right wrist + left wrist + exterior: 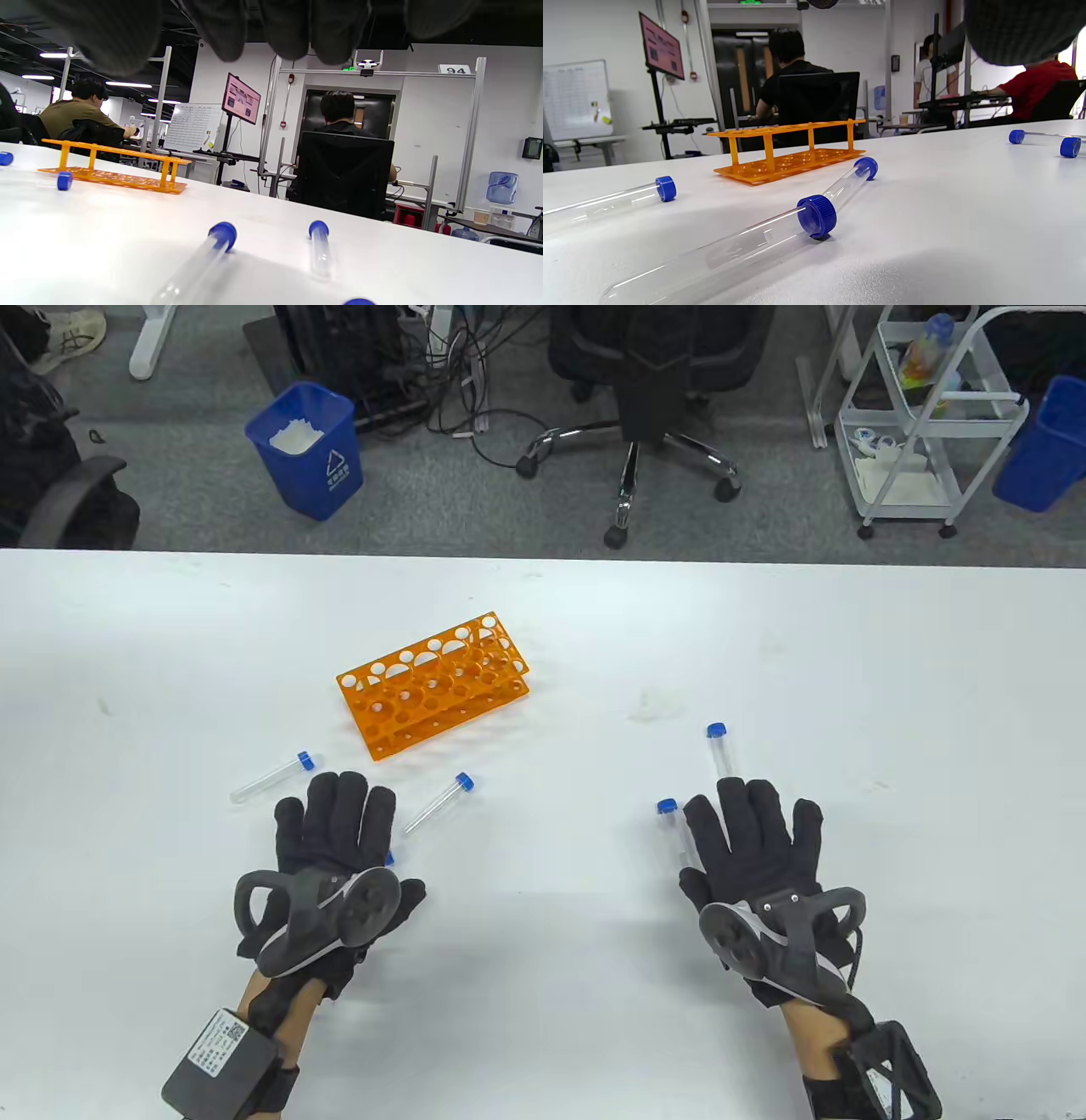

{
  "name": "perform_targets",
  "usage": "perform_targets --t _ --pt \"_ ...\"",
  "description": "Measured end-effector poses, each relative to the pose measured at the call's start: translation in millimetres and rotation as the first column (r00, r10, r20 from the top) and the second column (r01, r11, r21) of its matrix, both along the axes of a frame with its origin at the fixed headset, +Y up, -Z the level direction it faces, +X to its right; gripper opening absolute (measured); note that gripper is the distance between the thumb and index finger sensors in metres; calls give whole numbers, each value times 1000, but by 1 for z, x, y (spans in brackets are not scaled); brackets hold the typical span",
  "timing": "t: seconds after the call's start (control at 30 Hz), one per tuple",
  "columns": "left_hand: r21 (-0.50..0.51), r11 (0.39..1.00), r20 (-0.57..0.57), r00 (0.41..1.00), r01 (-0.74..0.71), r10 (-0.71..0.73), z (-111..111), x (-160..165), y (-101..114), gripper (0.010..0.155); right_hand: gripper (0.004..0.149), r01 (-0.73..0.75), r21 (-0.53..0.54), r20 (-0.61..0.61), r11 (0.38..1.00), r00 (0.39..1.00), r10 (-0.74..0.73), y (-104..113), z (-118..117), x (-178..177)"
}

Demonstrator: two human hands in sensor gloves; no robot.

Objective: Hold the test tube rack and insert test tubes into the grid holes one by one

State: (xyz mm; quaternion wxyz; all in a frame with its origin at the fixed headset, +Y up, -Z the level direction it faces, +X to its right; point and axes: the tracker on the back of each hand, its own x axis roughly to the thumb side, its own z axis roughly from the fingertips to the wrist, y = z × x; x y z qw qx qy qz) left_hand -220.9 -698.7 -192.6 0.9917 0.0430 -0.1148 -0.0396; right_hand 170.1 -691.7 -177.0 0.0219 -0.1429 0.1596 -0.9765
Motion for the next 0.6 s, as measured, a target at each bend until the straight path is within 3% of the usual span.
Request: perform_targets --t 0.2,0.33,0.47,0.6 --pt "0 1000 -2 1000 -11 11 1 0 2 102 72 12 -3 0 1000 1000 -12 2 0 1" --pt "65 993 6 995 -96 96 -4 -7 26 102 72 32 16 7 999 999 -32 7 1 3" --pt "104 984 -51 987 -144 150 -45 -23 66 101 72 53 6 7 999 999 -53 8 0 5" --pt "6 992 -140 982 -127 127 -106 -34 76 103 71 66 -3 7 998 998 -66 9 0 8"
